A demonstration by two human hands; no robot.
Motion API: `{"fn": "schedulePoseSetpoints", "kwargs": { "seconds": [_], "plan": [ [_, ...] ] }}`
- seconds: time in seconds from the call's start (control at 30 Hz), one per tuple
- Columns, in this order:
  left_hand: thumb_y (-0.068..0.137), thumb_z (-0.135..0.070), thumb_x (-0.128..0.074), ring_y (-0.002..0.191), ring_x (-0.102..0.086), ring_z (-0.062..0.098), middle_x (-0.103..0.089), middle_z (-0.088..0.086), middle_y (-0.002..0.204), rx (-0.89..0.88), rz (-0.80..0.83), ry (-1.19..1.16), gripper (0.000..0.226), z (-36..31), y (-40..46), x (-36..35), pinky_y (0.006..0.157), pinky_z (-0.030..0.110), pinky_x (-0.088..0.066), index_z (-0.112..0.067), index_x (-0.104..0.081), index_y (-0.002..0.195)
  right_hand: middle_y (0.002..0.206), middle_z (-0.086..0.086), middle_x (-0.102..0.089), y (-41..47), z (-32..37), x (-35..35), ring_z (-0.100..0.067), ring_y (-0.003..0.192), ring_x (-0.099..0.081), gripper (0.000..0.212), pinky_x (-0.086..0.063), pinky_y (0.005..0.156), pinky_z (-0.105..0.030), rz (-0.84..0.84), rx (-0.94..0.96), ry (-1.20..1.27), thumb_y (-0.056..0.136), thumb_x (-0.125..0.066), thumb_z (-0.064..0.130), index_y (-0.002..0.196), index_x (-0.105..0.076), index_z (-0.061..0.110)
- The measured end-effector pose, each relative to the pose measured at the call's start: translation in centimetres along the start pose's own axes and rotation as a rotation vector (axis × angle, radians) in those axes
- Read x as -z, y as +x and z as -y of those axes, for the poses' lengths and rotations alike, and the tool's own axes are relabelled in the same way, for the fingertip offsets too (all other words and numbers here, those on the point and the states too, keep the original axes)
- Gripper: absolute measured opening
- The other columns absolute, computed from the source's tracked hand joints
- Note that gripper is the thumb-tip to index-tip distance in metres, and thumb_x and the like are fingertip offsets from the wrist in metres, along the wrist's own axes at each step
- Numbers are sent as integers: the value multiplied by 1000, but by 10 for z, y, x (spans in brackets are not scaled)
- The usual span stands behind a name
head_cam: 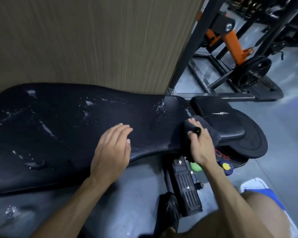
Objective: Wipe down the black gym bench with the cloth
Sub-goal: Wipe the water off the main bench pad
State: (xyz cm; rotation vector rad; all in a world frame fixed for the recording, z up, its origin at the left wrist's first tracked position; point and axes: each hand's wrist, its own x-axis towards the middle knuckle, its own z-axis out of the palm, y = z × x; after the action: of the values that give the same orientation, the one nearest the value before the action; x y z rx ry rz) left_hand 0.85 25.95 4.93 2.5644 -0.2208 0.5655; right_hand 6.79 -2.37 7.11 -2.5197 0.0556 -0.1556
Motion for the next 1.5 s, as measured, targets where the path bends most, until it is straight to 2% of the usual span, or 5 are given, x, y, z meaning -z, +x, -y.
{"fn": "schedulePoseSetpoints", "kwargs": {
  "seconds": [0.27, 0.53, 0.77, 0.97, 1.5],
  "plan": [
    [98, -13, -45, 130, -54, 22, -63, 5, 133, 20, -12, 12, 35, 1, -2, 0, 115, 33, -33, -9, -62, 129, 165, 7, -28, -65, 69, -51, -6, 154, -14, 68, -3, 126, -29, 264, 530, -107, 89, -43, 36, 156, -37, 22],
    [100, -14, -44, 129, -54, 20, -63, 2, 132, 49, -7, 5, 34, -1, -1, 0, 114, 33, -34, -10, -62, 128, 163, -3, -34, -9, 13, -21, -21, 153, -25, 77, -11, 126, -41, -75, -27, -192, 86, -26, 47, 154, -41, 14],
    [102, -16, -42, 129, -54, 18, -64, 2, 132, 77, -13, 11, 33, 0, 1, -3, 114, 29, -32, -11, -63, 127, 165, 5, -29, -64, 66, -58, -10, 154, -17, 73, -10, 126, -35, 218, 609, -123, 86, -48, 37, 156, -37, 22],
    [103, -23, -40, 133, -51, 18, -63, 1, 134, 90, 33, 19, 36, -1, 2, -1, 117, 20, -21, -13, -62, 129, 162, 0, -36, 21, -1, -9, -19, 153, -25, 73, -14, 126, -41, -6, 60, -152, 89, -27, 48, 154, -41, 17],
    [105, -24, -38, 135, -51, 17, -63, -1, 133, 73, 47, 15, 36, -1, 6, -4, 115, 30, -33, -14, -62, 129, 167, -1, -22, 61, 34, -39, -19, 155, -14, 70, -5, 126, -38, 93, 175, -228, 95, -27, 50, 158, -31, 20]
  ]
}}
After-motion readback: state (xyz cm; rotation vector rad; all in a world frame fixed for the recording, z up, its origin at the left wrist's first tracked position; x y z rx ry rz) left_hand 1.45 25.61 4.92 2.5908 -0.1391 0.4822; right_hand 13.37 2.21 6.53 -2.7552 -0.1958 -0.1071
